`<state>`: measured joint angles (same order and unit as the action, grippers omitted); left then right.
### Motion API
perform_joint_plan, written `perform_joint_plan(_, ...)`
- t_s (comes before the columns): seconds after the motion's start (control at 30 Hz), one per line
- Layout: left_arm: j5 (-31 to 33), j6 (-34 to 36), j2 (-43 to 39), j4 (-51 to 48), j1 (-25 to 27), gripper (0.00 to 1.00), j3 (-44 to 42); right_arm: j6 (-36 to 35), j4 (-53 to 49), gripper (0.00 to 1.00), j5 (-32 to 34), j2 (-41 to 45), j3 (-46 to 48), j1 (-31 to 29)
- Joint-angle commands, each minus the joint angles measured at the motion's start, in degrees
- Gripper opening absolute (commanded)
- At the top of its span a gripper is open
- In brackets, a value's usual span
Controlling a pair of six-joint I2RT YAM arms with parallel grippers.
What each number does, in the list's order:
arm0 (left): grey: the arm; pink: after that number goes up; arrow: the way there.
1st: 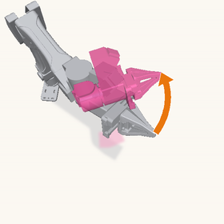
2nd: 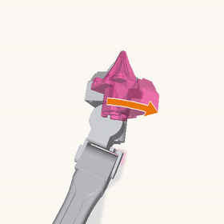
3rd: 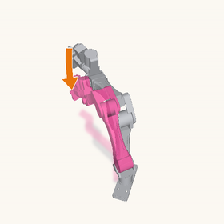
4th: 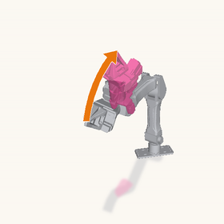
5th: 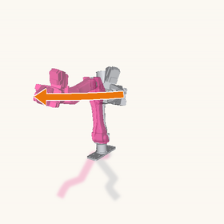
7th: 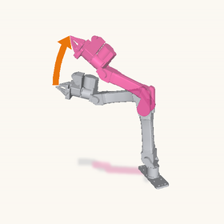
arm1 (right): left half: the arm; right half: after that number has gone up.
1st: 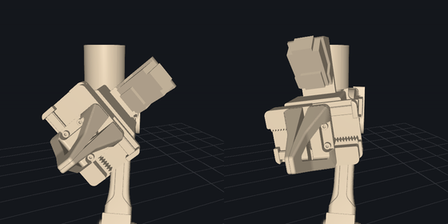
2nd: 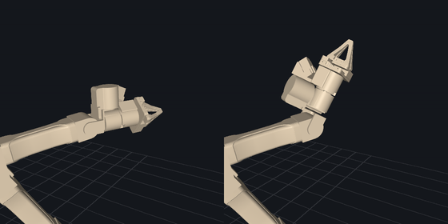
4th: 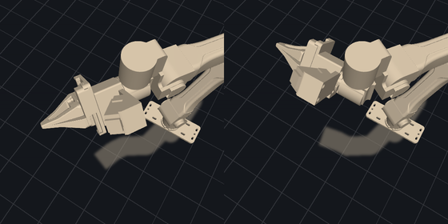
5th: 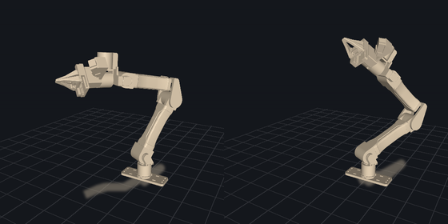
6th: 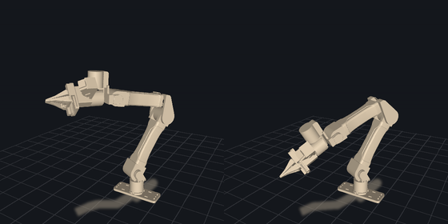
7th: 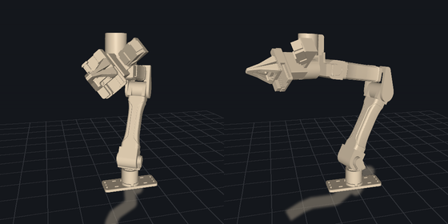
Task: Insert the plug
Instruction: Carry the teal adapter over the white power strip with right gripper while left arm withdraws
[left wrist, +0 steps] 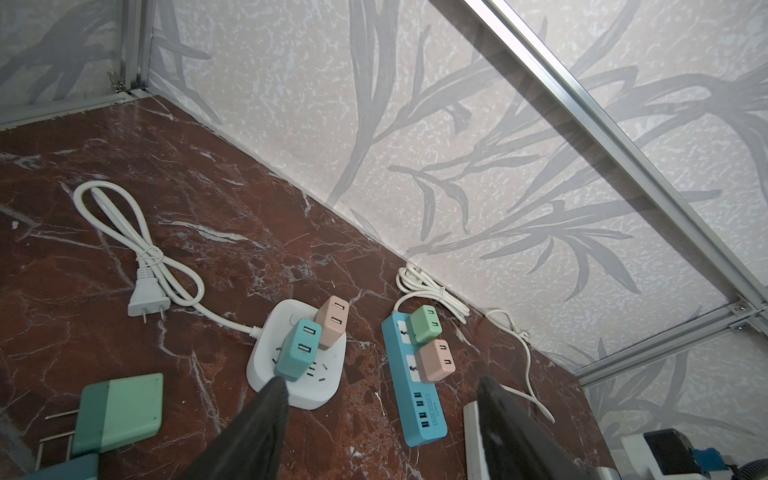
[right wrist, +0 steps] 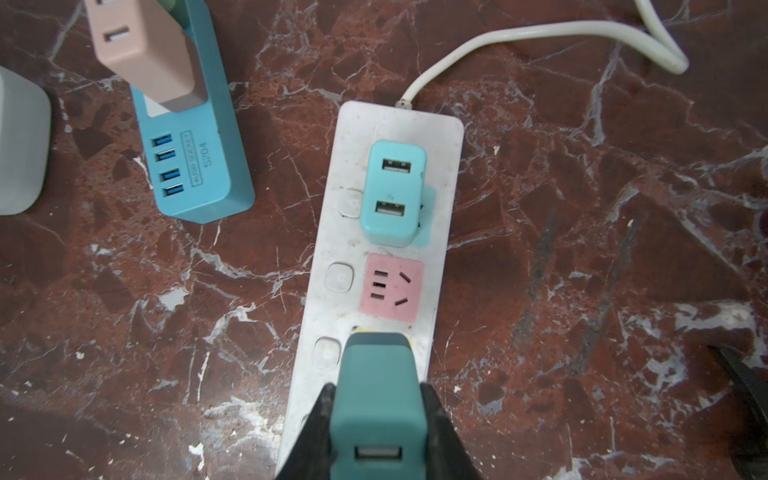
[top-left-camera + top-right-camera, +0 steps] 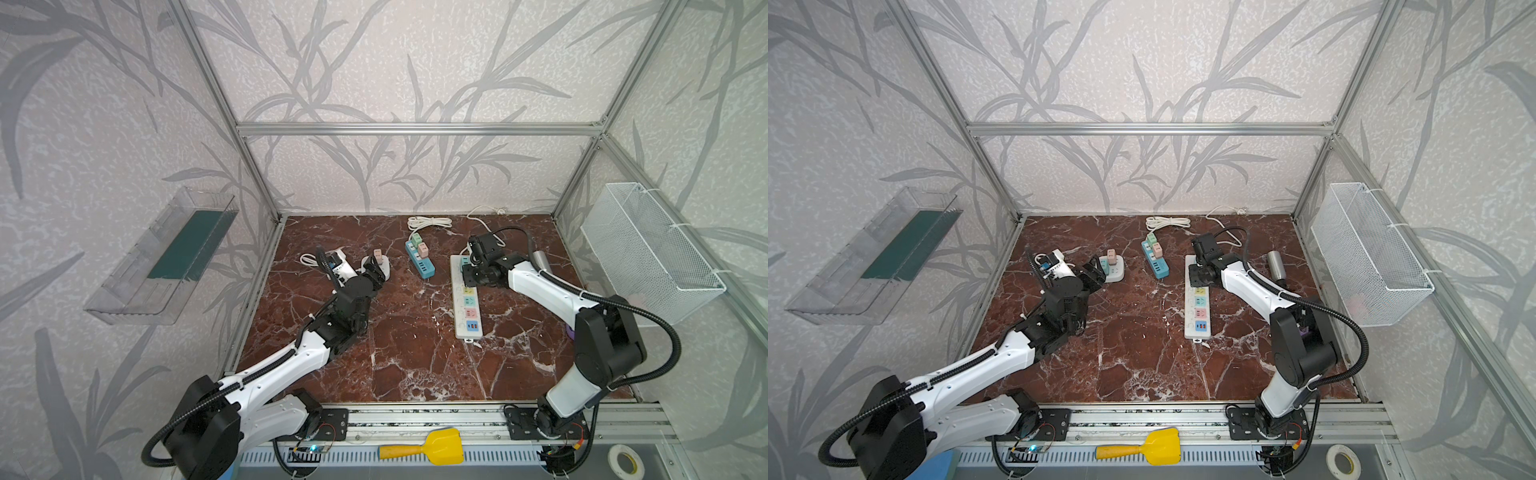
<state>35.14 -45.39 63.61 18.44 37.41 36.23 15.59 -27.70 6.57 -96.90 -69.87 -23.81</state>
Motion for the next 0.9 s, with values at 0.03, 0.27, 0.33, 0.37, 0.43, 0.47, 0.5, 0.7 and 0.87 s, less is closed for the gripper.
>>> perform_joint_plan(0.03,-0.09,-1.96,-0.33,-0.68,-0.45,0.72,0.42,-0.1,-1.29,0.0,-0.88,-2.83,-4.37,1.05)
perform_joint_plan(0.27,-0.31,-2.31,-0.5,-0.89,-1.43,0.72,0.35,-0.04,-3.05,0.0,-1.4,-5.93,-7.02,1.66)
perform_joint_plan(0.33,-0.64,-2.84,-0.49,-0.95,-1.68,0.72,0.33,0.26,-3.11,0.0,-1.13,-6.57,-7.34,1.67)
perform_joint_plan(0.37,-0.92,-2.95,-0.49,-0.94,-1.74,0.71,0.37,0.38,-3.06,0.0,-1.12,-6.87,-7.54,1.74)
perform_joint_plan(0.43,-1.14,-3.08,-0.49,-1.03,-2.06,0.71,0.4,0.74,-3.25,0.0,-0.84,-7.51,-7.97,1.76)
perform_joint_plan(0.47,-1.26,-3.34,-0.45,-1.12,-2.13,0.71,0.42,1.03,-3.51,0.0,-0.51,-7.6,-8.23,1.76)
perform_joint_plan(0.5,-1.37,-3.62,-0.48,-1.2,-2.29,0.71,0.42,1.17,-3.58,0.0,-0.34,-7.85,-8.35,1.79)
perform_joint_plan(0.7,-2.18,-4.4,-0.42,-1.38,-2.71,0.71,0.42,2.31,-3.7,0.0,0.4,-9.33,-8.72,1.84)
perform_joint_plan(0.87,-2.83,-4.86,-0.33,-1.65,-3.09,0.71,0.59,3.14,-3.07,0.0,-0.39,-10.47,-8.8,1.94)
